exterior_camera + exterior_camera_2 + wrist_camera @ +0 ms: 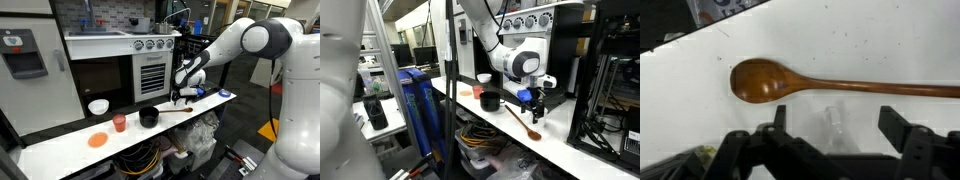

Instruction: Take the white mug and pour its contents into the black bowl, then use the wooden spoon to stir the contents in the black bowl

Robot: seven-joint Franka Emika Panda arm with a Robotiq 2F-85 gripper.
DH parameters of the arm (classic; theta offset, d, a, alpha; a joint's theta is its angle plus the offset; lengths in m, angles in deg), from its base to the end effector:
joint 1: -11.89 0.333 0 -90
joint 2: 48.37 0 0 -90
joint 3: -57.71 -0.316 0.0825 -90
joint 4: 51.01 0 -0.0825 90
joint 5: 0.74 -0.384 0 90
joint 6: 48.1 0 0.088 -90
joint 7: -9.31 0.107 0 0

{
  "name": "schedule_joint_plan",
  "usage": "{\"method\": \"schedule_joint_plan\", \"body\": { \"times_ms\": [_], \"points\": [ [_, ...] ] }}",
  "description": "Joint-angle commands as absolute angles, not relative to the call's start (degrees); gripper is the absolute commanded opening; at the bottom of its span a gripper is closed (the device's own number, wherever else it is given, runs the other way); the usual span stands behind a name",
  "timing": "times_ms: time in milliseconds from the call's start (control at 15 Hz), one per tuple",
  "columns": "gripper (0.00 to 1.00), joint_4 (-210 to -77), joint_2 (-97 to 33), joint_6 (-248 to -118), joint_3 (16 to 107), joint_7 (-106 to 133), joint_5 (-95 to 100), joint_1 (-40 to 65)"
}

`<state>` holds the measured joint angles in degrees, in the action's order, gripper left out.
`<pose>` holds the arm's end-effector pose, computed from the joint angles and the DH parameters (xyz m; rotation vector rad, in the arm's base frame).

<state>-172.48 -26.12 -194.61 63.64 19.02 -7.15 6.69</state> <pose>0.5718 -0.1136 0.2321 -3.0386 0.6903 -0.0818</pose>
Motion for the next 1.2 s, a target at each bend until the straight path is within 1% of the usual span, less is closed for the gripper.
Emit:
{"method": "schedule_joint_plan", "body": {
  "times_ms": [0, 267, 467, 600, 800, 1133],
  "points": [
    [1.00, -173.7, -30.9, -188.2, 63.5, 18.7, -6.3, 7.3],
    [1.00, -174.0, -37.2, -173.7, 63.6, 17.9, -1.4, 8.6],
    [1.00, -174.3, -41.6, -166.4, 62.9, 15.7, 1.6, 9.1],
    [1.00, -175.4, -44.4, -166.4, 62.0, 11.0, 2.7, 9.4],
    [1.00, -177.5, -47.5, -170.3, 60.4, 3.4, 0.2, 10.0],
    [1.00, -179.3, -49.7, -172.8, 58.2, -10.1, -4.5, 11.6]
  ]
}}
